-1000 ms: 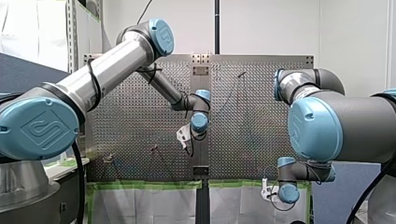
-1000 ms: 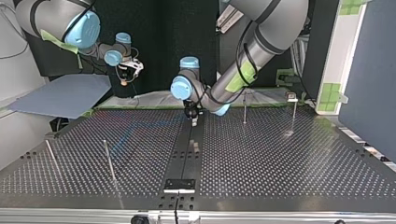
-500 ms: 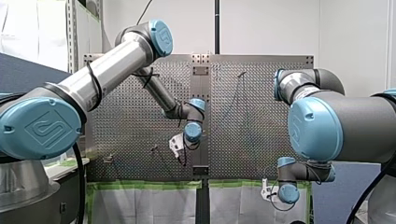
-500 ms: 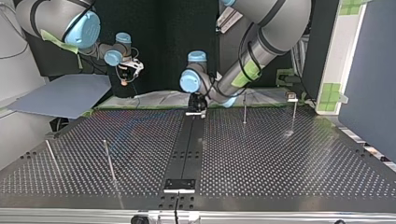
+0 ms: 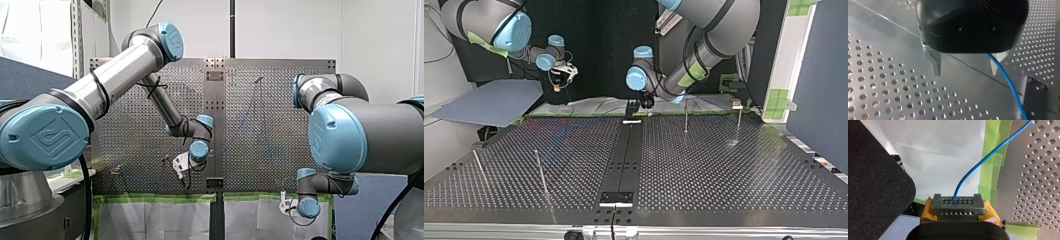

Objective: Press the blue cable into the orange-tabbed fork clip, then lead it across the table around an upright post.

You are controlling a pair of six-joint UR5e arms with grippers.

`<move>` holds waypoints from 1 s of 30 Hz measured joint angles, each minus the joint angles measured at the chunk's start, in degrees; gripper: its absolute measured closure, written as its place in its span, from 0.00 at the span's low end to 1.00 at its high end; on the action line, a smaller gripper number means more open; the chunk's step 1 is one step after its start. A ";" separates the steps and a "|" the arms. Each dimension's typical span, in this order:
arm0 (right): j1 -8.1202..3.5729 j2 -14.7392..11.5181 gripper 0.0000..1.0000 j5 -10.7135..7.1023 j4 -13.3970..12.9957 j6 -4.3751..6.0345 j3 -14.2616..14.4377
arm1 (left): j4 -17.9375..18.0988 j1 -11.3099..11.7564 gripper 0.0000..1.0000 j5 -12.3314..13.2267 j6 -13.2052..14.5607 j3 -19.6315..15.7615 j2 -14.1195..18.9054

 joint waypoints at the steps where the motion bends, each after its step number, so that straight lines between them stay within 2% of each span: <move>1: 0.00 0.00 1.00 0.01 -0.01 0.00 -0.01 | 0.26 0.15 0.02 -0.07 0.15 -0.61 0.00; 9: 0.01 -0.03 1.00 0.03 -0.04 0.00 0.01 | 2.75 0.69 0.02 0.03 1.78 -1.97 -0.24; 15: 0.01 -0.03 1.00 0.06 -0.04 -0.04 -0.02 | 5.10 1.48 0.02 2.07 1.78 -2.01 -2.38; 24: 0.02 -0.01 1.00 0.12 -0.07 -0.08 -0.01 | 9.51 2.99 0.02 5.10 -0.91 -2.02 -6.73; 30: 0.03 -0.03 1.00 0.16 -0.13 -0.09 -0.02 | 9.35 4.32 0.02 5.78 -2.12 -2.02 -7.28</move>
